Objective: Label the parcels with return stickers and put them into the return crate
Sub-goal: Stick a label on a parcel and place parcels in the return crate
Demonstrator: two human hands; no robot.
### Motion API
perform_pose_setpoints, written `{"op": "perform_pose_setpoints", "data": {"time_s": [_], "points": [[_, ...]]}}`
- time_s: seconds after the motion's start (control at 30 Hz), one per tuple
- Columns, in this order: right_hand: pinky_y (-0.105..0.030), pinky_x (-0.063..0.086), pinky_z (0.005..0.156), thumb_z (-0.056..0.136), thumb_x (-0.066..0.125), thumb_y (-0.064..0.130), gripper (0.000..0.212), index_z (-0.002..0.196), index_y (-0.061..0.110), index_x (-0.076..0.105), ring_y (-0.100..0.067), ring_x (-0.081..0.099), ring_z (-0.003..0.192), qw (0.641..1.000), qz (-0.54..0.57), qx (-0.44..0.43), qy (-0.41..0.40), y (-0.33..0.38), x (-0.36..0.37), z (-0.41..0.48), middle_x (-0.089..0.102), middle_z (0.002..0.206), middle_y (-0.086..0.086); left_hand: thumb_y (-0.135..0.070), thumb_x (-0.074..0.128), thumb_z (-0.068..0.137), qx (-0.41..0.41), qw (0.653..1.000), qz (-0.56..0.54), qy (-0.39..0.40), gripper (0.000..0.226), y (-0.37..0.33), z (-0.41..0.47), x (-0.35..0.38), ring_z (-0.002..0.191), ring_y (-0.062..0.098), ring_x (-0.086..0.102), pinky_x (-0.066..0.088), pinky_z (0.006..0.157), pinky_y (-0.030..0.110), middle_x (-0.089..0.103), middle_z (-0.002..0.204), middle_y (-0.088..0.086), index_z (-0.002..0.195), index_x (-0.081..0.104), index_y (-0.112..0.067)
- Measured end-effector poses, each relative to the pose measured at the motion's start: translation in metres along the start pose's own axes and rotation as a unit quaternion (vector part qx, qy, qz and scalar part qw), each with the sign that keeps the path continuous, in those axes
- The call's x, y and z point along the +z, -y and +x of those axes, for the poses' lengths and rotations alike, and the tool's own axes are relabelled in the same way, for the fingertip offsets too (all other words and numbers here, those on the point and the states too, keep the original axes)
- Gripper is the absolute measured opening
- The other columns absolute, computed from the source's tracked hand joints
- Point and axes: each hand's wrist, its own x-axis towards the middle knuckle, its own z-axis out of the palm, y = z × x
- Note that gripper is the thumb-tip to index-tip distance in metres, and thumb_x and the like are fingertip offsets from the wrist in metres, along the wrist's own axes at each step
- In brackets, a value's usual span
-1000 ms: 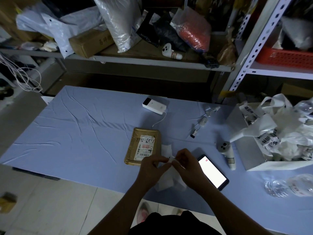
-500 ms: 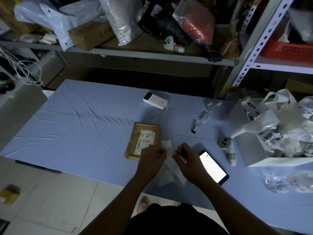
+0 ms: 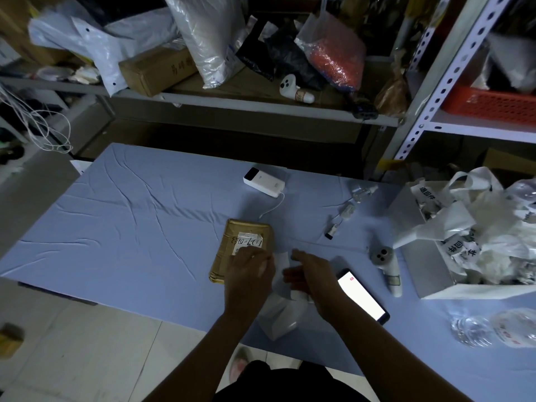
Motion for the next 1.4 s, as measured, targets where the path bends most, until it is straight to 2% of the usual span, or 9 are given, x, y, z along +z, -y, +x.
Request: {"op": "perform_pose_setpoints", "data": {"time_s": [0.17, 0.27, 0.37, 0.47, 0.53, 0.67, 0.77, 0.97, 1.4], "points": [[-0.024, 0.057, 0.064, 0.089, 0.076, 0.007, 0.025, 0.110, 0.014, 0.067, -0.022, 0.072, 0.078, 0.998, 0.060, -0.002, -0.014, 0.021, 0.000, 0.002, 0.073, 0.099, -0.018, -0.034, 0.063, 0.099, 0.136, 0.988, 0.070, 0.034, 0.026, 0.005, -0.006, 0.005, 0.097, 0.023, 0.065, 0.043, 0.088, 0.030, 0.072, 0.103, 0.006, 0.100, 0.077, -0.011], [-0.033, 0.062, 0.077, 0.087, 0.078, 0.010, 0.028, 0.111, 0.021, 0.069, -0.025, 0.075, 0.087, 0.999, 0.029, -0.039, -0.019, 0.013, -0.010, 0.009, 0.076, 0.099, -0.012, -0.063, 0.075, 0.081, -0.061, 0.991, -0.062, 0.102, 0.063, 0.004, -0.001, -0.007, 0.101, 0.020, 0.065, 0.053, 0.089, 0.032, 0.070, 0.112, 0.006, 0.116, 0.069, -0.011], [-0.029, 0.061, 0.080, 0.088, 0.076, 0.007, 0.030, 0.115, 0.019, 0.071, -0.022, 0.076, 0.092, 0.996, 0.055, -0.050, 0.048, 0.003, -0.017, 0.011, 0.078, 0.099, -0.010, -0.045, 0.087, 0.072, -0.446, 0.803, -0.339, 0.203, 0.064, -0.015, 0.011, -0.026, 0.089, 0.014, 0.072, 0.058, 0.074, 0.026, 0.074, 0.107, 0.006, 0.122, 0.066, -0.011], [-0.022, 0.059, 0.076, 0.090, 0.073, 0.006, 0.028, 0.117, 0.014, 0.071, -0.019, 0.076, 0.093, 0.992, 0.046, -0.053, 0.103, -0.005, -0.014, 0.007, 0.078, 0.101, -0.011, -0.022, 0.077, 0.088, -0.563, 0.660, -0.468, 0.168, 0.027, -0.013, 0.008, -0.028, 0.078, 0.024, 0.071, 0.050, 0.066, 0.033, 0.075, 0.098, 0.022, 0.105, 0.073, -0.001], [-0.025, 0.060, 0.074, 0.089, 0.074, 0.005, 0.025, 0.114, 0.010, 0.072, -0.021, 0.076, 0.089, 0.993, 0.036, -0.048, 0.100, -0.012, -0.009, 0.008, 0.079, 0.095, -0.011, -0.012, 0.080, 0.085, -0.550, 0.686, -0.450, 0.159, 0.018, -0.007, 0.001, -0.026, 0.084, 0.027, 0.070, 0.051, 0.071, 0.037, 0.076, 0.096, 0.019, 0.099, 0.076, -0.001], [-0.021, 0.054, 0.052, 0.089, 0.076, 0.006, 0.009, 0.097, 0.005, 0.077, -0.013, 0.069, 0.059, 1.000, 0.001, -0.013, 0.029, -0.015, 0.012, 0.021, 0.077, 0.075, -0.010, -0.022, 0.081, 0.084, -0.478, 0.837, -0.224, 0.142, 0.013, 0.010, -0.001, -0.018, 0.062, 0.006, 0.063, 0.046, 0.055, 0.015, 0.074, 0.073, -0.001, 0.081, 0.077, -0.010], [-0.025, 0.056, 0.059, 0.086, 0.078, 0.008, 0.006, 0.082, 0.013, 0.078, -0.016, 0.074, 0.070, 0.999, -0.018, 0.020, -0.037, -0.016, 0.043, 0.044, 0.078, 0.078, -0.006, -0.023, 0.075, 0.090, -0.402, 0.892, -0.155, 0.140, 0.014, 0.026, 0.008, -0.007, 0.066, 0.008, 0.065, 0.051, 0.060, 0.026, 0.072, 0.070, -0.006, 0.076, 0.076, -0.020], [-0.018, 0.049, 0.044, 0.086, 0.078, 0.015, 0.010, 0.078, 0.019, 0.075, -0.009, 0.069, 0.057, 0.987, -0.058, 0.014, -0.149, 0.005, 0.099, 0.099, 0.075, 0.074, -0.002, -0.016, 0.074, 0.089, -0.353, 0.920, -0.119, 0.124, 0.008, 0.088, 0.043, 0.019, 0.065, 0.013, 0.067, 0.056, 0.063, 0.034, 0.073, 0.072, -0.005, 0.083, 0.080, -0.017], [-0.032, 0.048, 0.071, 0.096, 0.052, 0.024, 0.017, 0.099, 0.027, 0.068, -0.021, 0.061, 0.090, 0.894, -0.376, -0.026, -0.243, 0.007, 0.139, 0.154, 0.058, 0.097, 0.005, -0.026, 0.075, 0.089, -0.213, 0.936, -0.137, 0.242, 0.005, 0.170, 0.081, 0.069, 0.064, 0.003, 0.065, 0.049, 0.060, 0.015, 0.073, 0.072, -0.009, 0.085, 0.078, -0.025]]}}
